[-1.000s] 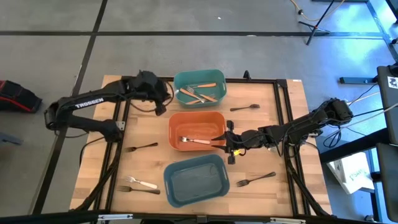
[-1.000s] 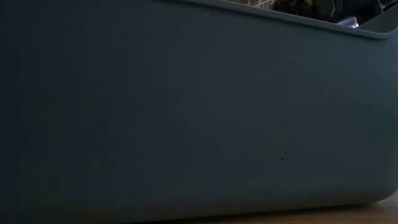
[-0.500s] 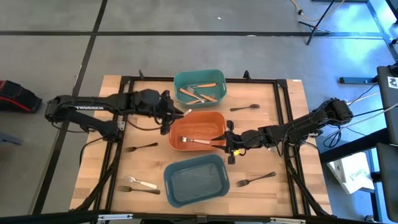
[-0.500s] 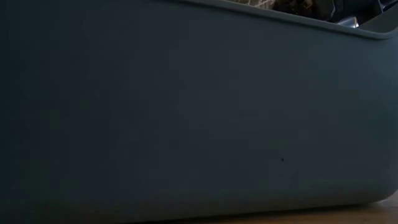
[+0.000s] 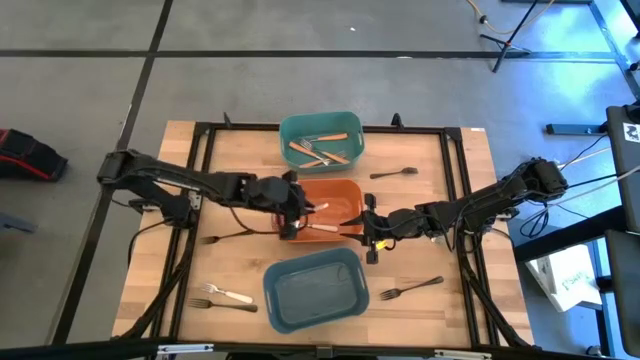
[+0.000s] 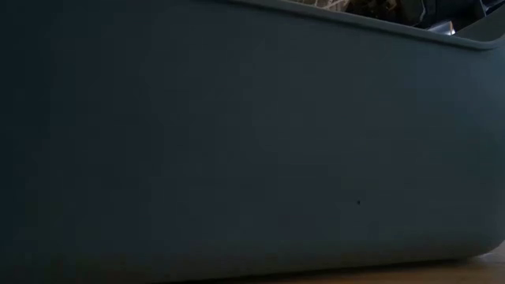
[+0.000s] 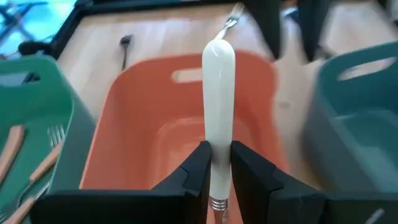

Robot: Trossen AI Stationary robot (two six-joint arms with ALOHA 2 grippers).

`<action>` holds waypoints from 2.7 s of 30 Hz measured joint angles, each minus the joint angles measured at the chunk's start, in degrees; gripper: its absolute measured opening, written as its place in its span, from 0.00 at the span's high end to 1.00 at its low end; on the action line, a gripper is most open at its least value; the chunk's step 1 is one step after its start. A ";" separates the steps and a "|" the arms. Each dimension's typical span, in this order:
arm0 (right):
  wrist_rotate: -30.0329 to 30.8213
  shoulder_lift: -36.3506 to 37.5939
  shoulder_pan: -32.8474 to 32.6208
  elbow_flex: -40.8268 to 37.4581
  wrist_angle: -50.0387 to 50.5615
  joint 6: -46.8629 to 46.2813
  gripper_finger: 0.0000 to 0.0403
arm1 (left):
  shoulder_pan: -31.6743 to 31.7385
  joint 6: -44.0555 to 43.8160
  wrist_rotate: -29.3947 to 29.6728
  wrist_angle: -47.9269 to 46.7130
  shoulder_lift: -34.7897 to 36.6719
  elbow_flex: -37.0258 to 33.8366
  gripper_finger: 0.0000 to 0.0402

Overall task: Sort silverware by color (type)
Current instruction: Put the white fork into the orange bin

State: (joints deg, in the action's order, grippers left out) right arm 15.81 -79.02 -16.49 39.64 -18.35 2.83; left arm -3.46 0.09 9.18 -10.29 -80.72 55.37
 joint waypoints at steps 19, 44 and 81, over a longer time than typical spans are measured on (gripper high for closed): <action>-0.06 0.00 0.00 0.00 0.57 -1.29 0.75 | 0.06 0.06 0.78 0.51 -16.31 0.00 0.87; 0.13 1.69 0.00 4.55 12.58 -2.19 0.75 | -0.45 -0.99 1.13 -1.79 -5.67 0.00 0.69; -2.65 9.84 5.07 -1.59 72.06 -47.60 0.75 | -19.94 -11.68 17.78 7.11 27.05 -24.70 0.69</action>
State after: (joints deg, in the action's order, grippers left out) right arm 13.16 -69.19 -11.42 38.05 53.71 -44.77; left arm -23.40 -11.59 26.96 -3.18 -53.67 30.68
